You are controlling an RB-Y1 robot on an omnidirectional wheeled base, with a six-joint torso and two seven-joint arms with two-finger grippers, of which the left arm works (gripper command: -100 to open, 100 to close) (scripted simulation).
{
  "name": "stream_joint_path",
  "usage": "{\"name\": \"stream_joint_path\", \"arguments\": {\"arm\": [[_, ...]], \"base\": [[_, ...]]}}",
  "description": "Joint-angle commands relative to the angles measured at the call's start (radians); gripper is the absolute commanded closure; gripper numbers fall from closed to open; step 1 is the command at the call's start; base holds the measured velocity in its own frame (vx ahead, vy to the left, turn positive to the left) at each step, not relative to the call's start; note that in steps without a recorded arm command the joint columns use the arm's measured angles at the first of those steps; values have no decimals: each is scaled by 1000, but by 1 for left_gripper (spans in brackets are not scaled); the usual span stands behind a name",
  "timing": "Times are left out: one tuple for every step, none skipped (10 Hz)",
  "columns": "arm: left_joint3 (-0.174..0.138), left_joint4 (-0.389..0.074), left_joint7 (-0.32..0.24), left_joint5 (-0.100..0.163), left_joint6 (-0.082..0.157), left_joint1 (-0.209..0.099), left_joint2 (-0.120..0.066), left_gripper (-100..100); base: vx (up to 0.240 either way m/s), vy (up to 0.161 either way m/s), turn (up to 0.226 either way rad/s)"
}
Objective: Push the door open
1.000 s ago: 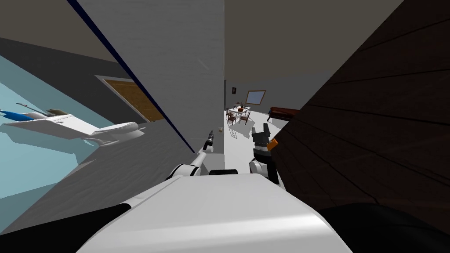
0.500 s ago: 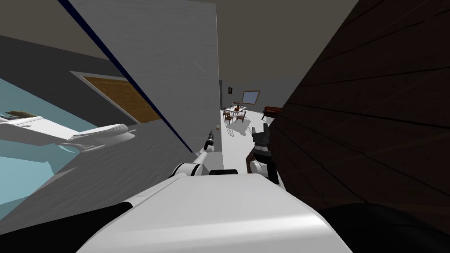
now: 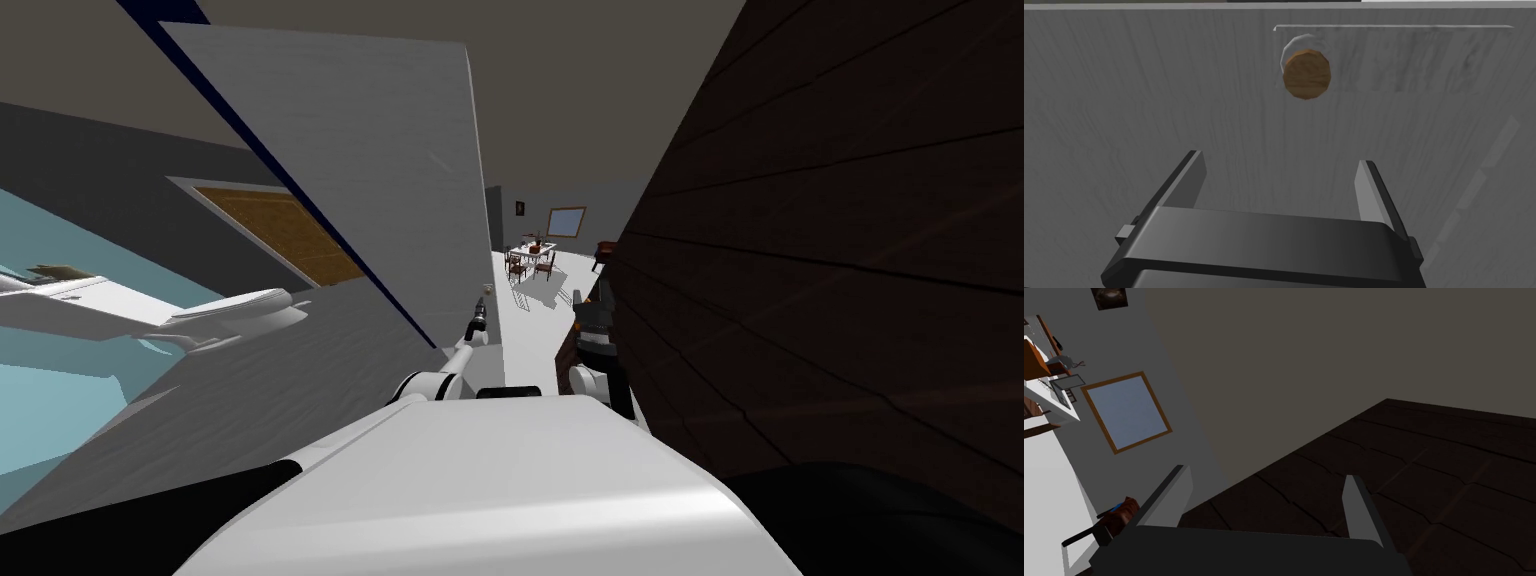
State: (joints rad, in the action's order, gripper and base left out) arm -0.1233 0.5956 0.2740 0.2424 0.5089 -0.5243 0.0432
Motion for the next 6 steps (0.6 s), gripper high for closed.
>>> {"name": "stream_joint_path", "arguments": {"arm": [[-1, -6, -1, 0, 3, -3, -12, -100], [-1, -6, 0, 0, 4, -3, -23, -100], [-2, -7, 0, 1, 5, -3, -42, -100], [-3, -7, 1, 1, 6, -2, -60, -100], [-4, -7, 3, 1, 9, -2, -79, -100], [-6, -8, 4, 2, 11, -2, -88, -100]], "base": [[54, 168, 4], [68, 183, -2], [83, 194, 3], [131, 172, -10], [211, 133, -20], [220, 51, -39]]}}
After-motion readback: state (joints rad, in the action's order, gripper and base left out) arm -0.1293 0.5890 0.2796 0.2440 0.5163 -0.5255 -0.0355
